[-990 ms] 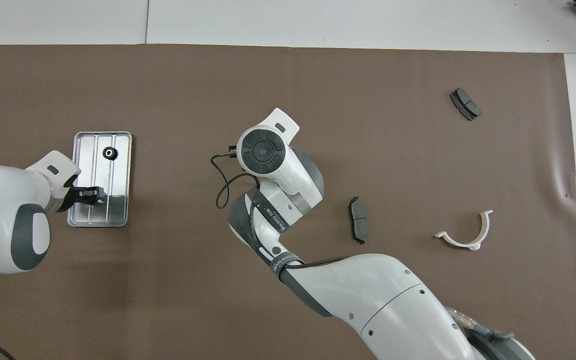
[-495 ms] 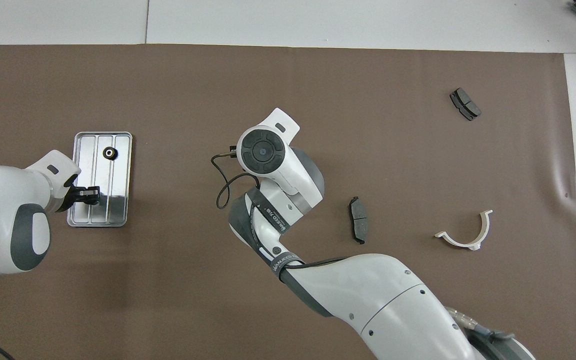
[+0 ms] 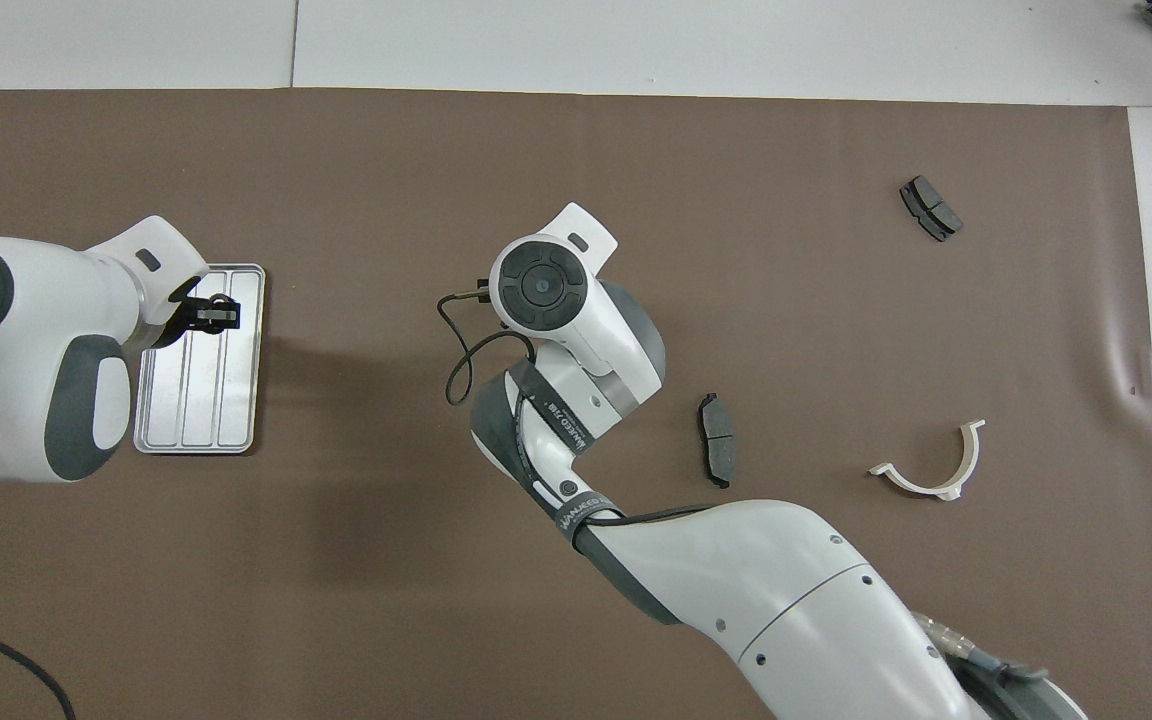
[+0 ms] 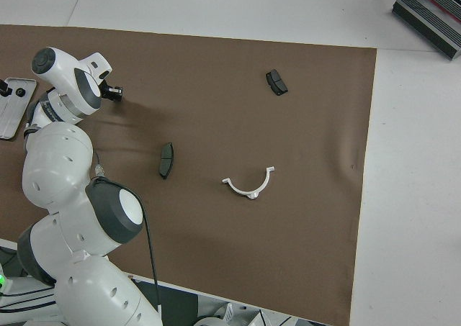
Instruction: Place bearing gear from tray to pile
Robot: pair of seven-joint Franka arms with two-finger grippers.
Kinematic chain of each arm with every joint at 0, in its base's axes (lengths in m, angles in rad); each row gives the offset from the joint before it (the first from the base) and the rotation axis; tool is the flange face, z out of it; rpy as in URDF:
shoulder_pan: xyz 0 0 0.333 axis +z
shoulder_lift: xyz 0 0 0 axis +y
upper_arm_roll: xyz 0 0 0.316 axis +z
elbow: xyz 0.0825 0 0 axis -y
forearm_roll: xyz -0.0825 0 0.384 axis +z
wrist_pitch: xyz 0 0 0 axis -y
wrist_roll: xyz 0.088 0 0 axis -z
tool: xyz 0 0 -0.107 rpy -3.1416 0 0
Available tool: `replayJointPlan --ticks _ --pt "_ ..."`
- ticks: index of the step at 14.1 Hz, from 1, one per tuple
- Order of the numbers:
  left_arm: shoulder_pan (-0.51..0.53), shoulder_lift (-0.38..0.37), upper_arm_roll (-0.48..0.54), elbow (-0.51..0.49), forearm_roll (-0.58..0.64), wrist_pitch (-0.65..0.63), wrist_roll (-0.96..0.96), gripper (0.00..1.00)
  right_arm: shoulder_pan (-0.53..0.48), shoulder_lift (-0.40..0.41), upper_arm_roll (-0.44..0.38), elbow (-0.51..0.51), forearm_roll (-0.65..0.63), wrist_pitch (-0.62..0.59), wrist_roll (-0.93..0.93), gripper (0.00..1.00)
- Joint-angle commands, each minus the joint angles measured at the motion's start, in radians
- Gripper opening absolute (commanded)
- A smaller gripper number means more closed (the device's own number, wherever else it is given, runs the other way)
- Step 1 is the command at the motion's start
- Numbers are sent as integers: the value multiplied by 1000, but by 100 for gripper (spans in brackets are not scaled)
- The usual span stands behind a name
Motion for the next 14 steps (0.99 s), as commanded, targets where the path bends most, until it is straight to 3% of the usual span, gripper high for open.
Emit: replayJointPlan --ticks 1,4,9,12,14 --pt "-83 103 12 138 28 -29 -81 0 -108 -94 17 -23 -10 -75 -52 0" --pt "-206 192 17 238 30 -40 -231 0 -231 -194 17 -69 -2 -161 -186 0" --pt "-354 373 18 439 33 -28 -440 0 -417 -280 20 -236 9 -132 -473 0" --pt "-375 397 12 459 22 36 -459 0 -498 -289 20 -360 132 6 -572 0" --pt "-378 404 10 453 21 127 -459 0 -526 -289 20 -390 162 15 -618 0"
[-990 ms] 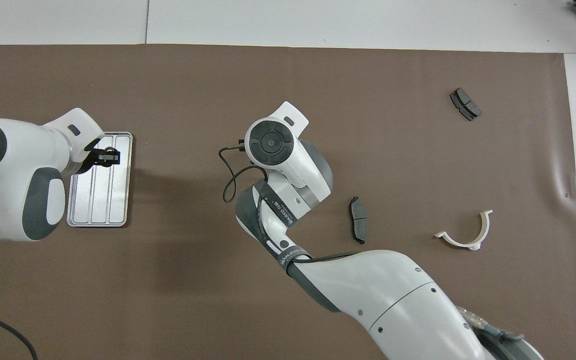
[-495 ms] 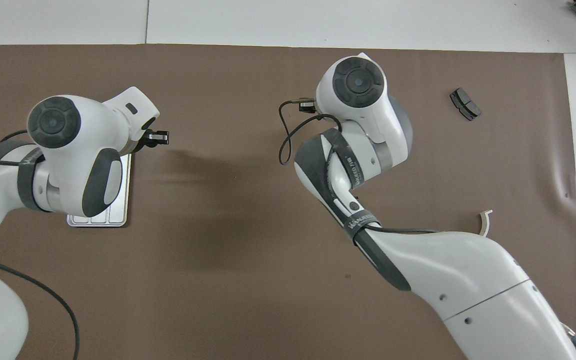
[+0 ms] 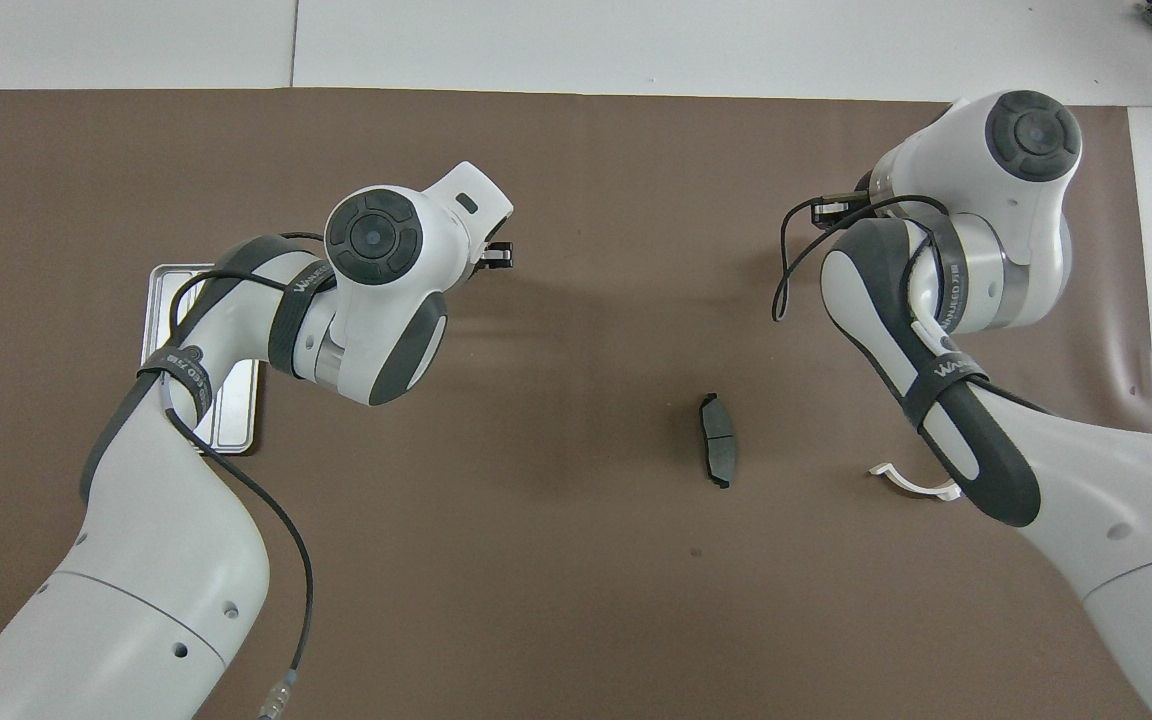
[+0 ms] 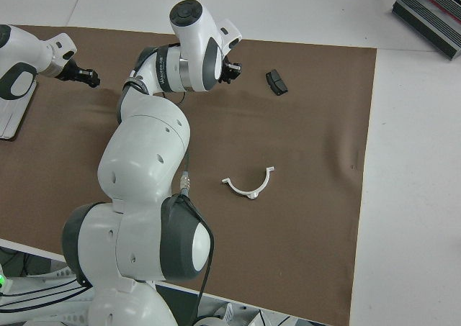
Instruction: Place bearing gear from tray to pile
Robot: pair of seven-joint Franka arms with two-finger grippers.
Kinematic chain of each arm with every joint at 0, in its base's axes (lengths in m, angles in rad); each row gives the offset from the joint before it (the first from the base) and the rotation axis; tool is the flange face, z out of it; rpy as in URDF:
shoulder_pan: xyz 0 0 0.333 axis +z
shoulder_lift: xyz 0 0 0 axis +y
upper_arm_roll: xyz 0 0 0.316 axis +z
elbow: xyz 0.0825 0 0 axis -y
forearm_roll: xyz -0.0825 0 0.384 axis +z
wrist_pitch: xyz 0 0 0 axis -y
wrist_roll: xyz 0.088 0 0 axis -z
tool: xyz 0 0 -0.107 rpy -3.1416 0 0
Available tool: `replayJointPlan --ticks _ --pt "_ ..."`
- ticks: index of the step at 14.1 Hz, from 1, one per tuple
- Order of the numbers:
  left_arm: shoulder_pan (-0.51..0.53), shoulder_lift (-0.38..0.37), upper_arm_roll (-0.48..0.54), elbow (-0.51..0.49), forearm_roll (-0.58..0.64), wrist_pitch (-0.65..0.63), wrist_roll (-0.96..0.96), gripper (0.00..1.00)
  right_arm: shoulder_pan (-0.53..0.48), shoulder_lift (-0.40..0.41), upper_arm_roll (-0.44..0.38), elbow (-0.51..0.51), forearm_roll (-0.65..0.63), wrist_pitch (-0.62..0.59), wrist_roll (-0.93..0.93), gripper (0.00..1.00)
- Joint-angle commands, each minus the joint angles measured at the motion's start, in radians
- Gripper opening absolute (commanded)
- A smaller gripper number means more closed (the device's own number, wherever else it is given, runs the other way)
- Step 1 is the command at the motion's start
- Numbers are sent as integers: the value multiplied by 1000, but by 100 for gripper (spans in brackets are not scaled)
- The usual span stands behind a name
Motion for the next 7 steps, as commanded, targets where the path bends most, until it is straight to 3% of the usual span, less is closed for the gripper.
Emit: replayJointPlan --ticks 1,3,4,5,6,7 --pt "-13 21 11 16 6 58 -16 0 -31 -44 19 -88 41 32 -45 0" --pt "-40 20 11 -8 5 63 -18 3 -30 -43 19 -122 43 82 -42 0" --pt "-52 18 11 -19 6 67 -13 12 -28 -44 19 -160 43 123 -42 1" --pt "-51 18 11 -21 6 91 -13 27 -28 -51 19 -197 43 159 -42 7" --pt "-52 18 11 -24 6 104 -7 51 -27 -52 19 -199 43 158 -40 14" --pt "-52 18 11 -22 6 96 -8 63 -25 -52 19 -197 43 158 -39 34"
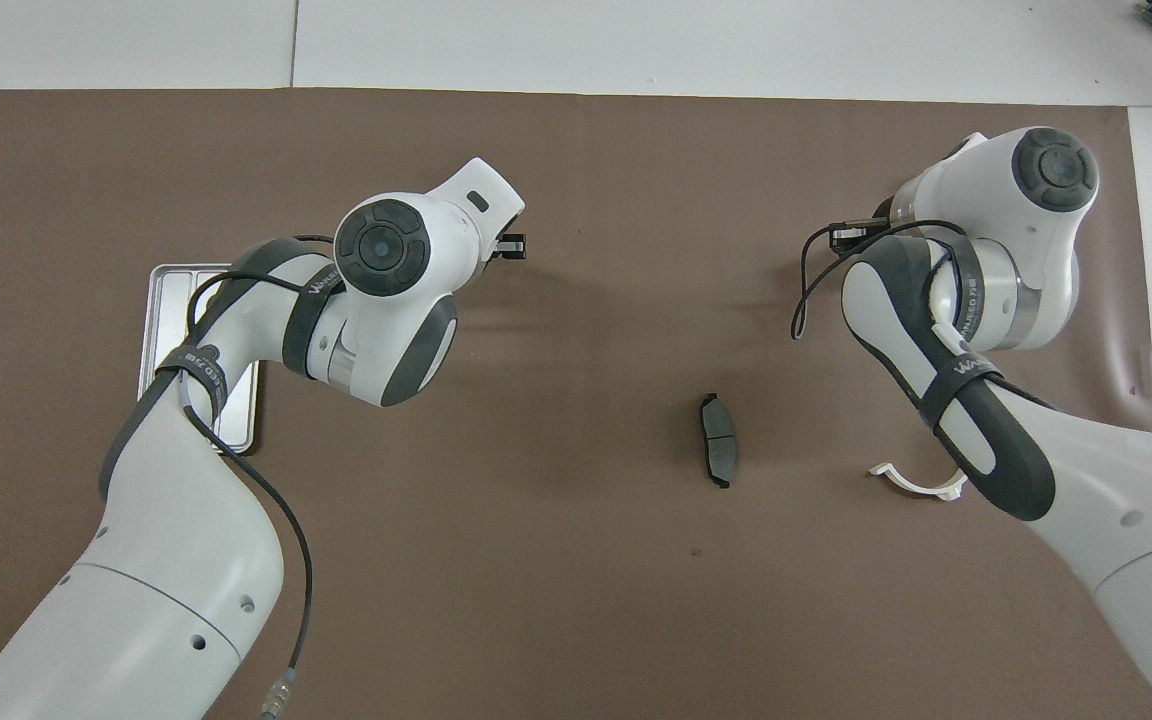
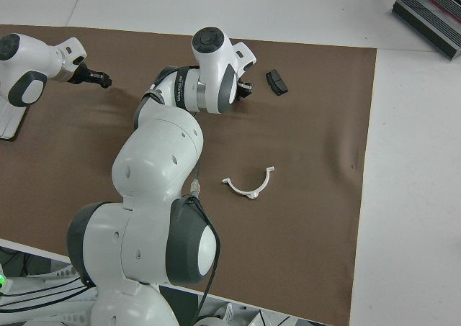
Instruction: Place bearing gear from tray to pile
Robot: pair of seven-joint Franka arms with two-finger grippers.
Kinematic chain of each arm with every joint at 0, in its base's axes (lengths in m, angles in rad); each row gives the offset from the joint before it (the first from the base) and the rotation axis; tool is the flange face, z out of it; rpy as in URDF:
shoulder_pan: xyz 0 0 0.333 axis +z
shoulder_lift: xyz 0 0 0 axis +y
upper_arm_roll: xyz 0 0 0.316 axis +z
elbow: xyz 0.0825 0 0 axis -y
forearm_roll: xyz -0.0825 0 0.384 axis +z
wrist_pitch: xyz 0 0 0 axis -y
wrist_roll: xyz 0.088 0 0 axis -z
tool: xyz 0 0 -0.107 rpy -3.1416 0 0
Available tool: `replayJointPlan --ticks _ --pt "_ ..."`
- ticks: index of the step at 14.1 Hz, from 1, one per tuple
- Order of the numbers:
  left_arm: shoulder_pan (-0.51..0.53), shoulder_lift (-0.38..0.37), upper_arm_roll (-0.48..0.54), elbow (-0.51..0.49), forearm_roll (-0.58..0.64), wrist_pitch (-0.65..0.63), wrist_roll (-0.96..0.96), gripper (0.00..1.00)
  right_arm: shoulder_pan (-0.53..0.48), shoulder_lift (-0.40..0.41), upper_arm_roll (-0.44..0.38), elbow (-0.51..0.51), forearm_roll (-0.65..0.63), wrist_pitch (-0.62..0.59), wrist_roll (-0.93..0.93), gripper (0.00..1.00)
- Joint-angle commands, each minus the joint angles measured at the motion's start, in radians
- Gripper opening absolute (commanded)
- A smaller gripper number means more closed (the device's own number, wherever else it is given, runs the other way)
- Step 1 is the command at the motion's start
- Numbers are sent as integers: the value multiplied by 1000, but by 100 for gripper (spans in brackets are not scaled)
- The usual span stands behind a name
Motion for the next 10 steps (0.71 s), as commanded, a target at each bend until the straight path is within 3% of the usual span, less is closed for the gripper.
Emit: replayJointPlan --ticks 1,2,6,10 --pt "-9 -7 14 -14 6 16 -9 78 -3 -39 12 -52 24 20 -14 99" --pt "-9 -11 17 -14 6 -4 -10 87 -2 -48 12 -47 26 17 -10 100" --pt "29 -72 25 -21 9 -137 16 87 46 -111 12 -1 24 -84 29 100" --pt "121 -219 23 -181 8 -176 197 90 179 -88 12 140 3 -182 217 100"
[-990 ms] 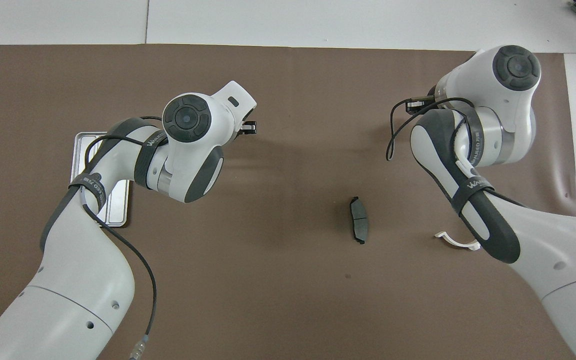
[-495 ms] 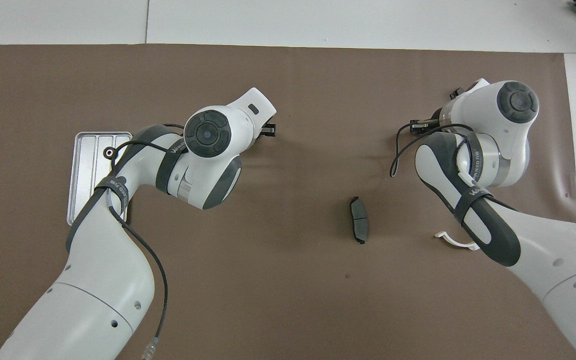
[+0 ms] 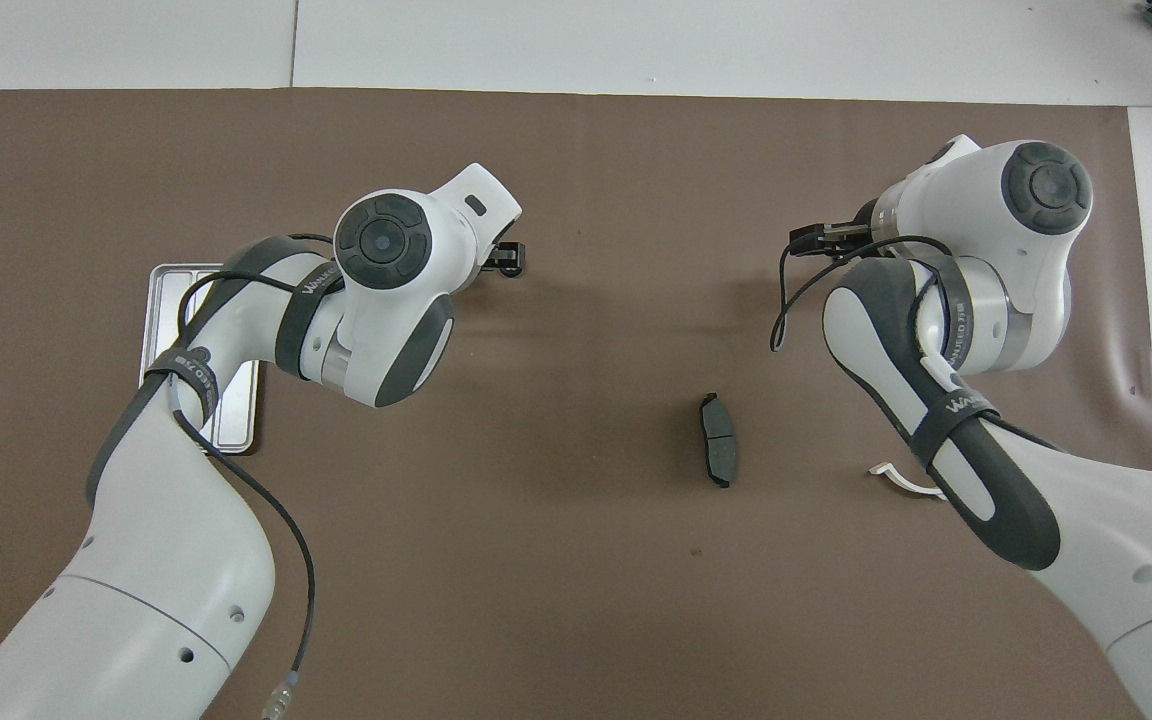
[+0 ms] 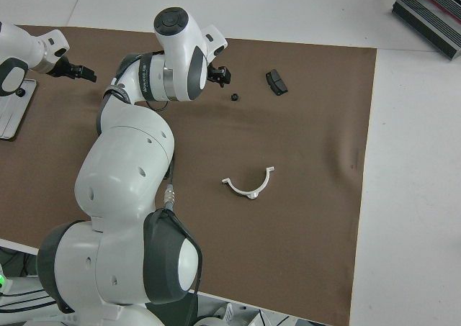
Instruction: Place bearing gear from tray to pile
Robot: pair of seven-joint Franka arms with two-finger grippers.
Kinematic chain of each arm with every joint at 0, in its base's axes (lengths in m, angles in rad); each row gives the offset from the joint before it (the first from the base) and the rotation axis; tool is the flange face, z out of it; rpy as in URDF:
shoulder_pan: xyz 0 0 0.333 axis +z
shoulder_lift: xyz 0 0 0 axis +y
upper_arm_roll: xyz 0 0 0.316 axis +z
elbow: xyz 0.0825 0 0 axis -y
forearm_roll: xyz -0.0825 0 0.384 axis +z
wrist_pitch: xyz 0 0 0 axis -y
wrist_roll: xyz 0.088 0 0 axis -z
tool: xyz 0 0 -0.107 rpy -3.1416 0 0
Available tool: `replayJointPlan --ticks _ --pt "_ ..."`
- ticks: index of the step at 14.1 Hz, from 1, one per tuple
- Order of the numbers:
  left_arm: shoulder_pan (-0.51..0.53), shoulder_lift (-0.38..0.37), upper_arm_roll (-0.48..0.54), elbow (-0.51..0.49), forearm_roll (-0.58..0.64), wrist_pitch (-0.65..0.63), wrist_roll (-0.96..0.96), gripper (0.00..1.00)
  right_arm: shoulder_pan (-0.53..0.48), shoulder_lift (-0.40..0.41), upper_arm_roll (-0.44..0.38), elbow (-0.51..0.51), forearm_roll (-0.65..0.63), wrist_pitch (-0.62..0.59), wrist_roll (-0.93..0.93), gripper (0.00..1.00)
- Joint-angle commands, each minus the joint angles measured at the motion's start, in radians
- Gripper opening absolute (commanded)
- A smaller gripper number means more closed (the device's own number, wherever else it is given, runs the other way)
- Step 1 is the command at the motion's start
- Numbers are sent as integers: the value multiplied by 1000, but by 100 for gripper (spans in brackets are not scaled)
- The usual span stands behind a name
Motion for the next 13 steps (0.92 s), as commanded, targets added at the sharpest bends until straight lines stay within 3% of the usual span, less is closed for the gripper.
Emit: replayJointPlan --ticks 1,3,5,7,13 --pt "80 -145 -6 -170 8 -14 89 93 109 48 -2 86 -13 -37 152 100" --pt "143 -173 -4 -192 8 -51 121 100 193 132 0 185 -85 -45 284 100" --pt "209 -176 -6 -191 8 -53 159 100 247 261 1 355 -115 -60 375 100" --pt "261 -176 -6 -195 8 -51 184 100 298 354 0 458 -116 -42 417 100" --pt "361 -182 -9 -289 6 55 198 100 376 436 3 483 -119 51 444 100"
